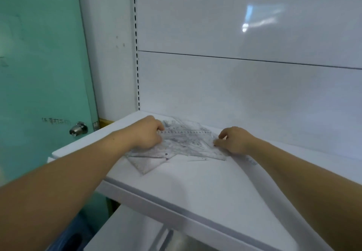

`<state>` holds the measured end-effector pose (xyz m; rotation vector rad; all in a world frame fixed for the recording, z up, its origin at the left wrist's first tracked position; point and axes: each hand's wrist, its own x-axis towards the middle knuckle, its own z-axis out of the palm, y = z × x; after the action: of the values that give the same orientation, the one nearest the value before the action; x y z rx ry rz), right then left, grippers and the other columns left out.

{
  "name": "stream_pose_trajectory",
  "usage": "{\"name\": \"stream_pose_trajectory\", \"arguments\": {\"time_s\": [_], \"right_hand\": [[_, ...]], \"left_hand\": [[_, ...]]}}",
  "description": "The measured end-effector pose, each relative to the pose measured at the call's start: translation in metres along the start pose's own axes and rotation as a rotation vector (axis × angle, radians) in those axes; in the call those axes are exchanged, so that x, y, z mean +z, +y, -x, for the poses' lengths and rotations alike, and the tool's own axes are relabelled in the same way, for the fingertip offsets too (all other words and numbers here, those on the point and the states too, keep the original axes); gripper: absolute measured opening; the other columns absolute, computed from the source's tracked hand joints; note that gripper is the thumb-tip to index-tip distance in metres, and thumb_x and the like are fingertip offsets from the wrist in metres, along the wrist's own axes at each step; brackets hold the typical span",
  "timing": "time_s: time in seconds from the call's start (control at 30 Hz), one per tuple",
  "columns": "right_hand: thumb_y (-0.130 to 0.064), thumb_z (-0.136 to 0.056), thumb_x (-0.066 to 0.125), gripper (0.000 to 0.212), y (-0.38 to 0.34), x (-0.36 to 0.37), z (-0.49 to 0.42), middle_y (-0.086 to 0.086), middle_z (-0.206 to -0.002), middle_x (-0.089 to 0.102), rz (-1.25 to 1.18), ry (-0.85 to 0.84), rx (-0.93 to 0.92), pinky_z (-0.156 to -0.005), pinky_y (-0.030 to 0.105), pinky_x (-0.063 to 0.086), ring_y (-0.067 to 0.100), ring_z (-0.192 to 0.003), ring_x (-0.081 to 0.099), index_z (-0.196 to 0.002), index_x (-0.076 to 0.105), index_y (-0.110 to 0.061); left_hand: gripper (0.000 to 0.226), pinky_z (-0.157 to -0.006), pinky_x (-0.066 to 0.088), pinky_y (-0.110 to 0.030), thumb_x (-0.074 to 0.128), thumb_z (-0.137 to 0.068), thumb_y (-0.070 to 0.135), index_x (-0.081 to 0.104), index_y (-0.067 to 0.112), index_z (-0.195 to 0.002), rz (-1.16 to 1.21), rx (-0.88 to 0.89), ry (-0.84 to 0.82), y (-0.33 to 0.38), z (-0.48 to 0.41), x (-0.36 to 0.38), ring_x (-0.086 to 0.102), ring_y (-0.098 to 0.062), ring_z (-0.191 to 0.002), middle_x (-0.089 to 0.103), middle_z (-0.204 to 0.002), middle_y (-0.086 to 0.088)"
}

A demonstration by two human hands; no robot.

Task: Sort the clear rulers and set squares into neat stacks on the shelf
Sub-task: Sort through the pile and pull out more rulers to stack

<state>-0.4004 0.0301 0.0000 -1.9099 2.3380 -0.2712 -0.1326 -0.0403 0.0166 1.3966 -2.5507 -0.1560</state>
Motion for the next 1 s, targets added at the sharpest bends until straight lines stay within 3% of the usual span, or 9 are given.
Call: {"name": "stream_pose_trajectory", "arguments": {"time_s": [0.1,0.23,0.37,0.5,0.57,0.67,0.83,0.9,1.0], "right_hand": [[-0.035,-0.098,0.041,0.04,-0.001,-0.001,0.011,0.009,-0.136,0.051,0.01,0.01,0.076,-0.099,0.031,0.035,0.026,-0.123,0.046,-0.127,0.056,-0.012],[-0.028,-0.09,0.051,0.034,0.003,-0.004,0.025,0.009,-0.12,0.06,0.017,-0.026,0.149,-0.092,0.032,0.044,0.025,-0.108,0.054,-0.114,0.063,-0.008],[-0.031,-0.085,0.063,0.052,0.006,-0.002,0.029,0.01,-0.131,0.055,-0.103,0.011,0.237,-0.094,0.035,0.048,0.028,-0.113,0.056,-0.13,0.052,-0.008],[-0.026,-0.073,0.072,0.036,0.009,-0.005,0.026,0.016,-0.093,0.067,-0.205,0.001,0.297,-0.077,0.034,0.054,0.033,-0.095,0.066,-0.097,0.068,0.001],[-0.027,-0.074,0.073,0.046,0.013,-0.004,0.027,0.015,-0.107,0.063,-0.255,0.032,0.255,-0.083,0.033,0.052,0.028,-0.099,0.061,-0.112,0.064,-0.003],[-0.037,-0.085,0.064,0.054,0.02,-0.001,0.033,0.004,-0.118,0.054,-0.165,0.116,0.08,-0.084,0.029,0.043,0.02,-0.099,0.051,-0.133,0.046,-0.021],[-0.044,-0.094,0.049,0.054,0.032,-0.003,0.049,-0.004,-0.106,0.048,-0.108,0.314,-0.109,-0.088,0.03,0.041,0.015,-0.094,0.049,-0.144,0.029,-0.039],[-0.041,-0.095,0.048,0.054,0.034,-0.009,0.058,-0.004,-0.103,0.044,-0.131,0.409,-0.127,-0.088,0.03,0.042,0.016,-0.092,0.051,-0.145,0.027,-0.04],[-0.026,-0.098,0.047,0.053,0.033,-0.015,0.074,-0.003,-0.1,0.043,-0.138,0.474,-0.116,-0.083,0.022,0.034,0.013,-0.087,0.046,-0.148,0.029,-0.026]], "left_hand": [[0.039,-0.086,0.038,-0.026,0.053,-0.092,0.021,0.048,0.015,-0.13,0.042,0.026,0.033,-0.004,0.001,0.003,0.051,-0.02,-0.101,0.053,-0.123,-0.003],[0.038,-0.085,0.04,-0.03,0.05,-0.093,0.02,0.046,0.015,-0.13,0.1,0.033,0.059,-0.009,0.004,0.009,0.048,-0.019,-0.094,0.053,-0.118,-0.007],[0.039,-0.094,0.043,-0.035,0.048,-0.094,0.019,0.045,0.012,-0.132,0.151,0.003,0.057,-0.006,0.006,0.011,0.052,-0.023,-0.102,0.051,-0.12,-0.008],[0.043,-0.093,0.041,-0.032,0.046,-0.095,0.019,0.041,0.011,-0.137,0.164,-0.015,0.027,-0.001,0.006,0.011,0.051,-0.025,-0.107,0.046,-0.126,-0.011],[0.045,-0.091,0.038,-0.029,0.045,-0.096,0.019,0.039,0.012,-0.139,0.173,-0.019,0.027,0.001,0.006,0.012,0.049,-0.025,-0.109,0.045,-0.128,-0.011],[0.044,-0.089,0.036,-0.027,0.044,-0.096,0.019,0.038,0.012,-0.139,0.194,-0.026,0.059,0.004,0.006,0.013,0.048,-0.022,-0.106,0.044,-0.126,-0.01],[0.04,-0.091,0.038,-0.03,0.041,-0.097,0.018,0.042,0.012,-0.136,0.22,-0.025,0.123,0.012,0.003,0.013,0.049,-0.025,-0.109,0.046,-0.124,-0.01],[0.041,-0.093,0.036,-0.029,0.042,-0.096,0.017,0.042,0.012,-0.137,0.249,-0.014,0.136,0.015,0.0,0.013,0.048,-0.026,-0.112,0.046,-0.127,-0.011],[0.042,-0.095,0.038,-0.03,0.043,-0.096,0.017,0.04,0.011,-0.138,0.315,0.026,0.131,0.024,-0.006,0.014,0.05,-0.025,-0.111,0.045,-0.129,-0.01]]}}
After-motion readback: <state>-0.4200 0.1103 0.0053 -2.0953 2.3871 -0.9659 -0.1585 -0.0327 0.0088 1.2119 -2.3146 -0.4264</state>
